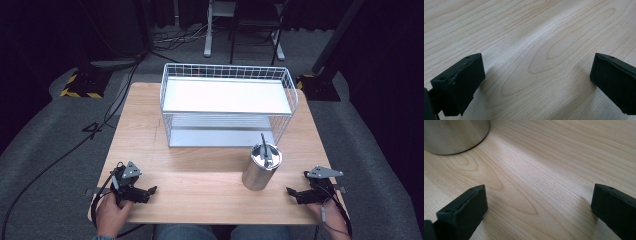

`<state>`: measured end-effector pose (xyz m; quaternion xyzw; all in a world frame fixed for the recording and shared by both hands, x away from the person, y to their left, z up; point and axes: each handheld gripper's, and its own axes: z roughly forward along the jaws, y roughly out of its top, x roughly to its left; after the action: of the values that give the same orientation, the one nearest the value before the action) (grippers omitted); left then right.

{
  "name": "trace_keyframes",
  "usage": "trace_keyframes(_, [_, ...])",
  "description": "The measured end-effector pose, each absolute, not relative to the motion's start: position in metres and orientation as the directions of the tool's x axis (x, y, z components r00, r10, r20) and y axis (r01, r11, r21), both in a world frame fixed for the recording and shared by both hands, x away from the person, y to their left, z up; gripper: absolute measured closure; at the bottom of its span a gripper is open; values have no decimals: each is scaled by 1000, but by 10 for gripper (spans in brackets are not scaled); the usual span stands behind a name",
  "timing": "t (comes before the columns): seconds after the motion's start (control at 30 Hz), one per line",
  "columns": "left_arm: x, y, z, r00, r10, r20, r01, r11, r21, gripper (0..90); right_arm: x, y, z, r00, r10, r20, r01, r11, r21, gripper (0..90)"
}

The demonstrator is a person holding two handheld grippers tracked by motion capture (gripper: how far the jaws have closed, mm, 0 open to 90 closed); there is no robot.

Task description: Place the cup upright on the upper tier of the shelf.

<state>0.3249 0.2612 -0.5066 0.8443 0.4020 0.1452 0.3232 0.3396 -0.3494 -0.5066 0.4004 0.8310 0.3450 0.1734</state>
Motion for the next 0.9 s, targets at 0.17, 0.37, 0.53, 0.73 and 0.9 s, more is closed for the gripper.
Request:
trace_keyframes(0.17, [325,261,-507,634,773,-15,585,-467,662,2,340,-349,-507,-618,786,-12,546,440,713,8])
trace_keyframes(0.37, [325,261,-507,635,773,-14,585,-468,663,2,340,-349,-507,-619,785,-11,546,441,712,8])
trace_keyframes(0.53, [324,261,-507,633,774,-11,584,-468,663,3,340,-350,-507,-618,786,-8,548,438,712,5])
trace_keyframes(0.73, [324,261,-507,631,776,-12,584,-464,666,3,340,-350,-506,-614,789,-11,549,437,712,4])
trace_keyframes(0.9, [324,261,-507,629,777,-16,587,-461,666,3,336,-351,-496,-623,782,12,525,407,747,3])
